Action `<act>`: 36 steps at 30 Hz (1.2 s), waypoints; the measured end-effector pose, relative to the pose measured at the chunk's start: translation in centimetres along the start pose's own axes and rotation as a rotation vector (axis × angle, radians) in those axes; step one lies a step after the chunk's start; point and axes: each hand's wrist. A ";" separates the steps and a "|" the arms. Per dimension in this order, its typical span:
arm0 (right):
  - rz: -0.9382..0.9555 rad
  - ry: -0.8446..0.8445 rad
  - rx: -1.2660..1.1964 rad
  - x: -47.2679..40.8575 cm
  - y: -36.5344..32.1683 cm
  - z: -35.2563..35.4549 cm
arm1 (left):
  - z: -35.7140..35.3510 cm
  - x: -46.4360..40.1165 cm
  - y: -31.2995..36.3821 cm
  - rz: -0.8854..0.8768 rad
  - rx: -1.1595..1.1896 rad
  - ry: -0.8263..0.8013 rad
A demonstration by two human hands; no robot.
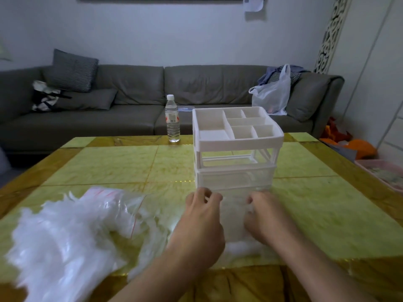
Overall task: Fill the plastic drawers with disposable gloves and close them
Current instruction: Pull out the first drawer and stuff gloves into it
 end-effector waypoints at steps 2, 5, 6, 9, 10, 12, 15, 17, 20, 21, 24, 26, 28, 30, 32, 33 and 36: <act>0.060 0.121 -0.069 0.6 -0.7 0.4 | 1.1 2.0 -2.5 0.056 -0.008 0.067; 0.156 0.182 -0.129 1.3 -1.4 0.3 | 1.8 5.1 -6.2 0.200 -0.211 -0.123; 0.184 0.192 -0.134 1.5 -1.7 0.1 | 1.7 5.9 -7.3 0.234 -0.290 -0.249; 0.273 0.214 -0.143 2.3 -2.5 -0.5 | 1.5 7.3 -8.6 0.266 -0.271 -0.358; 0.287 0.210 -0.145 2.6 -3.0 -0.8 | 1.5 7.5 -8.8 0.266 -0.251 -0.319; 0.313 0.203 -0.174 3.3 -3.8 -1.3 | 1.5 7.6 -9.2 0.280 -0.223 -0.236; 0.341 0.238 -0.290 4.5 -5.4 -1.7 | 2.0 7.3 -9.8 0.350 -0.010 -0.064; 0.307 0.204 -0.430 5.9 -7.1 -2.0 | 2.8 7.2 -9.7 0.338 0.211 0.075; 0.104 -0.053 -0.761 8.0 -9.3 -3.5 | 4.2 7.1 -8.9 0.253 0.588 0.134; 0.015 -0.159 -0.859 8.3 -9.7 -4.0 | 4.6 7.1 -8.7 0.249 0.715 0.131; -0.113 -0.394 -1.127 8.8 -10.6 -4.8 | 5.8 7.4 -8.4 0.300 1.071 0.065; -0.106 -0.374 -1.229 8.9 -11.0 -4.7 | 6.1 7.4 -8.5 0.334 1.152 0.041; -0.080 -0.264 -1.226 8.7 -10.9 -4.4 | 6.0 7.4 -8.9 0.394 1.091 0.091; -0.085 -0.184 -1.210 8.4 -10.7 -4.0 | 5.7 7.4 -9.3 0.448 1.030 0.135; -0.091 -0.159 -1.207 8.1 -10.2 -3.9 | 5.4 7.4 -9.5 0.486 1.043 0.157; -0.095 -0.159 -1.218 8.0 -10.0 -3.9 | 5.4 7.4 -9.5 0.497 1.063 0.166; -0.180 -0.255 -1.348 7.7 -9.6 -3.9 | 5.3 7.3 -9.4 0.496 1.104 0.169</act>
Point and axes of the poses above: each hand's wrist, its own x-axis away from the middle knuckle, its own z-axis out of the back of the hand, y = z × x, and after that the axes turned 12 degrees about -x, right-handed
